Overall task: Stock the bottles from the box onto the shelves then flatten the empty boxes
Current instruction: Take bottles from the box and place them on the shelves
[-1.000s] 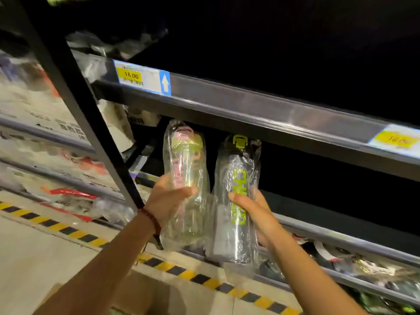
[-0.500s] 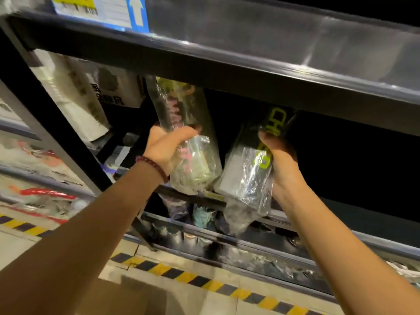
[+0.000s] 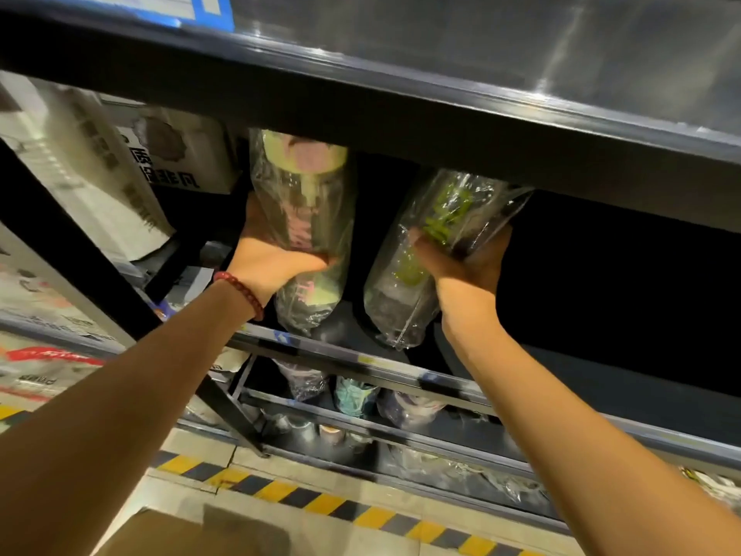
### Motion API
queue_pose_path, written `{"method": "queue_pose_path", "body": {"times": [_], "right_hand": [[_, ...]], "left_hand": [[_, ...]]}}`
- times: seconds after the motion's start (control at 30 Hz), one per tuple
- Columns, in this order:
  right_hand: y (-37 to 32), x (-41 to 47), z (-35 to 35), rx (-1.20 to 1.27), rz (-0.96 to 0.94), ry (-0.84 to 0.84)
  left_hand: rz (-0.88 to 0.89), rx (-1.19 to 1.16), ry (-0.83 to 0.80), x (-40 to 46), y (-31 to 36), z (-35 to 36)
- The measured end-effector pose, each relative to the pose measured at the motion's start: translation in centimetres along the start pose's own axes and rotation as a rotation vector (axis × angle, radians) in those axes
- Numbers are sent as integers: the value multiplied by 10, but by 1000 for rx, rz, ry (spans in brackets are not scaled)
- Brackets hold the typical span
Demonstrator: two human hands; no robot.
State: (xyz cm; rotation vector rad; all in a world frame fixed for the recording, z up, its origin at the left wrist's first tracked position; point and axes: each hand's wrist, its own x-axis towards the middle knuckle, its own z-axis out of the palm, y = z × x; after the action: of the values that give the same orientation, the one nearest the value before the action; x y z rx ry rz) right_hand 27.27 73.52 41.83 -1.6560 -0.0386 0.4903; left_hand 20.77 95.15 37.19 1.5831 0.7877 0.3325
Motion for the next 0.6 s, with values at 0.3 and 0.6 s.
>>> {"method": "queue_pose_path", "body": {"times": [0.3,0.6], "right_hand": [[19,-12,27,-492,-306,53],[51,-16,19,-704,-394,125]], "left_hand": [[316,69,-118,-32,7,-11],[369,371,24,-53,-10,-9]]}}
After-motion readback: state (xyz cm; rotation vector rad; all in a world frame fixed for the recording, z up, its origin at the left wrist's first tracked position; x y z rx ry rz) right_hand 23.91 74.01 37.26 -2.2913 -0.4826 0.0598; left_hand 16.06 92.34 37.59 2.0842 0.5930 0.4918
